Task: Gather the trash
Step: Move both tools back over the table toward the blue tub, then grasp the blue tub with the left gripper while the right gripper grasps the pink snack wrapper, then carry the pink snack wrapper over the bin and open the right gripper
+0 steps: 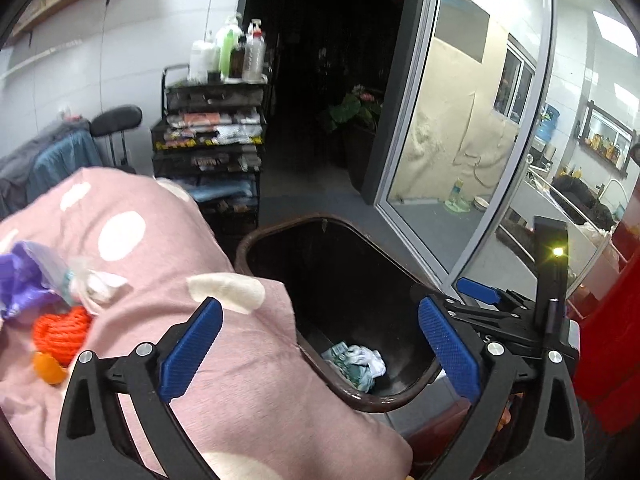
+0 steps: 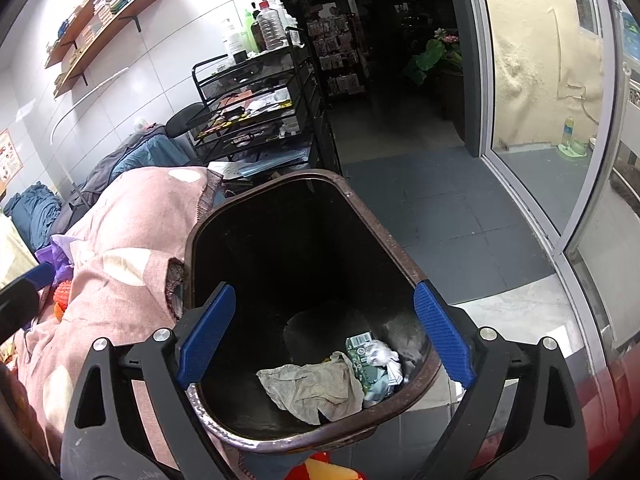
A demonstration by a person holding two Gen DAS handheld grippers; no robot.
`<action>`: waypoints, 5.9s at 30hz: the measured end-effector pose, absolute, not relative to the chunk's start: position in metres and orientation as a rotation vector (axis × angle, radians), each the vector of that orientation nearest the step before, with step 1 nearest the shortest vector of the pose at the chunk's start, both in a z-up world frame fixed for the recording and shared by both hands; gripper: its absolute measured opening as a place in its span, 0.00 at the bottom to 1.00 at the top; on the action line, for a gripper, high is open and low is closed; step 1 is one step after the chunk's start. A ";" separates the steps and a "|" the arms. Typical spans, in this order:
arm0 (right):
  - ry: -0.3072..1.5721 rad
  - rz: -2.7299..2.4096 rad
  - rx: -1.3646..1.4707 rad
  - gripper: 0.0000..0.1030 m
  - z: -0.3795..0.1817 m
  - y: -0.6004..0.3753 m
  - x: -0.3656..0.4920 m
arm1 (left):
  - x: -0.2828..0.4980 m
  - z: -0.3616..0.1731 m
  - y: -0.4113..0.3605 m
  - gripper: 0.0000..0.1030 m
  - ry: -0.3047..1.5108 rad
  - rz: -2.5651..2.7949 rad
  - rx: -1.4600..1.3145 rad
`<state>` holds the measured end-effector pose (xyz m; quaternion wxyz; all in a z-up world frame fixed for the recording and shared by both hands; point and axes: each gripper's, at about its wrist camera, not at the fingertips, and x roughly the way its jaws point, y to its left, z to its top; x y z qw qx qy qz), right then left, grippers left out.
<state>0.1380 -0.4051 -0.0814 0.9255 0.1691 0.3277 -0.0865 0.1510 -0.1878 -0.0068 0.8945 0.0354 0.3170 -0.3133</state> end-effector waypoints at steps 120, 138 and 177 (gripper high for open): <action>0.755 0.826 0.222 0.03 -0.012 -0.002 0.260 | 0.083 -0.006 0.164 0.66 0.511 0.179 -0.250; 0.561 0.670 0.217 0.03 0.019 -0.125 0.191 | 0.088 0.020 0.081 0.66 0.442 -0.026 -0.203; 0.746 -0.062 0.277 0.03 -0.096 -0.370 0.173 | 0.129 0.020 -0.092 0.66 0.500 -0.432 -0.071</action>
